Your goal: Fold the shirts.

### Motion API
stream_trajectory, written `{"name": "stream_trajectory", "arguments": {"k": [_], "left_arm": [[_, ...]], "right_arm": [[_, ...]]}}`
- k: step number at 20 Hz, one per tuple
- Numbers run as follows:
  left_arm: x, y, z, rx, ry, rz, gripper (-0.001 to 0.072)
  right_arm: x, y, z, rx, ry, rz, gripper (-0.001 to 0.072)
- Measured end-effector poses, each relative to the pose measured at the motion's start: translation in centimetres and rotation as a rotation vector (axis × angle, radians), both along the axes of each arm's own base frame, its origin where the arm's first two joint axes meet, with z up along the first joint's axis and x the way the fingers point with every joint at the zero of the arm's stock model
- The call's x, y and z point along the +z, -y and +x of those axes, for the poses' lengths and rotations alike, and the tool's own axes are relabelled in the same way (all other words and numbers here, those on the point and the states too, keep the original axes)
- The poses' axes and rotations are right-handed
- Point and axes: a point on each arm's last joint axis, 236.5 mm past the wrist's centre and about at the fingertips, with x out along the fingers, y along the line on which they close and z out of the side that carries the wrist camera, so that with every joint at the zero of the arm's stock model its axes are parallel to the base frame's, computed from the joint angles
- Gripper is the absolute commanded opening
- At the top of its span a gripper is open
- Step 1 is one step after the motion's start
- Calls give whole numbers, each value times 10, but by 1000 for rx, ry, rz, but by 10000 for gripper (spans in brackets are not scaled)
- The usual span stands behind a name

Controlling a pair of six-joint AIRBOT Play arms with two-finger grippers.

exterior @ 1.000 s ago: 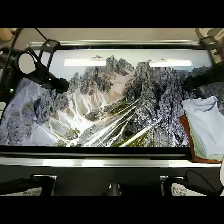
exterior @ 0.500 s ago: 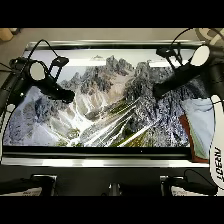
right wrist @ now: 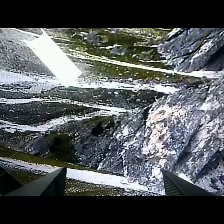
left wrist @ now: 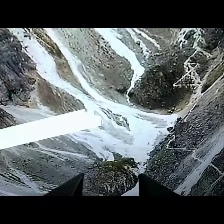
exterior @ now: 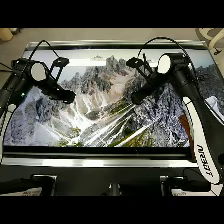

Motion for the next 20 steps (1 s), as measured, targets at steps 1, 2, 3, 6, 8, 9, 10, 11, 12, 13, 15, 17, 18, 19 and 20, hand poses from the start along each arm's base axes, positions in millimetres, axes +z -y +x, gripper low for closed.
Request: {"name": "stream_trajectory", "arguments": {"k": [1,2,3,6,8,9,10,11,12,13,15,17,18,19,20], "left_arm": [[0,0,0,0,0,0,447],[0,0,0,0,-1,0,447],[0,0,0,0,-1,0,447],[0,0,0,0,-1,0,447],[0,0,0,0,-1,0,447],[0,0,0,0,-1,0,447],[0,0,0,0,-1,0,447],[0,0,0,0,-1,0,447],[0,0,0,0,-1,0,447],[0,0,0,0,-1,0,447],[-1,0,0,0,-3,0,447],[-2,0,0,0,-4,1,447],[-2,0,0,0,-4,1,447],[-2,0,0,0,-5,1,447],[-2,0,0,0,-5,1,447]], "right_arm": [[-1,0,1,2,5,-7,630],[-2,0,1,5,7,-16,631],[-3,1,1,7,9,-25,632],[-6,12,2,13,14,-84,691],[-8,26,3,10,15,-144,691],[-8,32,3,8,16,-170,691],[-9,36,3,7,16,-188,690],[-9,38,2,9,14,-199,690],[-9,40,2,9,14,-207,690],[-9,42,2,8,15,-214,690],[-9,45,2,6,14,-227,689],[-9,46,2,6,14,-231,689],[-9,47,3,5,14,-234,689],[-9,47,3,5,14,-235,689],[-10,47,2,5,13,-237,689]]}}
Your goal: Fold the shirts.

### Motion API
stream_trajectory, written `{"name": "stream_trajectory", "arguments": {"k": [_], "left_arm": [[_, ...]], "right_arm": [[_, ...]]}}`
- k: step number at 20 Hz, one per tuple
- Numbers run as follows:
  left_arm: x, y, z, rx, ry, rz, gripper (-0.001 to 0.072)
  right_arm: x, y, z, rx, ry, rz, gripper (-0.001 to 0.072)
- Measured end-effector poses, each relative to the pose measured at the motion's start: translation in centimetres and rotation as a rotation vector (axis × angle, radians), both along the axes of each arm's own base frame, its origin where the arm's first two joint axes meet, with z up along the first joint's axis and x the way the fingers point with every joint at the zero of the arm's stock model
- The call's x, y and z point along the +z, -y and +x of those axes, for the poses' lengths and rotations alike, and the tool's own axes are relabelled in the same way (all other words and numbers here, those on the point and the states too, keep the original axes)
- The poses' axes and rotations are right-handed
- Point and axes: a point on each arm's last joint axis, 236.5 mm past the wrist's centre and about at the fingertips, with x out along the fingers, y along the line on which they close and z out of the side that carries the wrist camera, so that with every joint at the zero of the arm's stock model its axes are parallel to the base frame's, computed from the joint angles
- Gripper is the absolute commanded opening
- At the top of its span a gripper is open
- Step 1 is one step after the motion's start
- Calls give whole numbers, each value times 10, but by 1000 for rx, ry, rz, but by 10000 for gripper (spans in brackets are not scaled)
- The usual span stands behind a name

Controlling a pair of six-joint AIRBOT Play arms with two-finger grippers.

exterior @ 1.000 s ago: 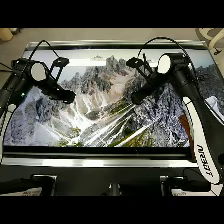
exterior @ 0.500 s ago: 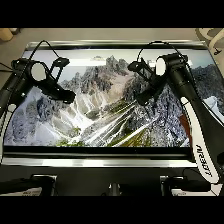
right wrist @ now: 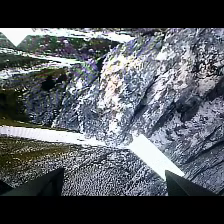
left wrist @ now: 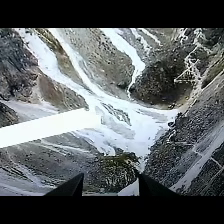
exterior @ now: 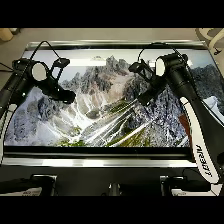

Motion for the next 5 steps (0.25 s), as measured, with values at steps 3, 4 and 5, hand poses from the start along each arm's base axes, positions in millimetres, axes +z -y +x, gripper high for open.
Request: {"name": "stream_trajectory", "arguments": {"k": [3,4,5], "left_arm": [[0,0,0,0,0,0,447],[0,0,0,0,0,0,447],[0,0,0,0,0,0,447]], "right_arm": [[-1,2,-4,-1,-15,-8,689],[-1,3,-5,-1,-21,-11,689],[-1,3,-6,-1,-27,-13,689]]}}
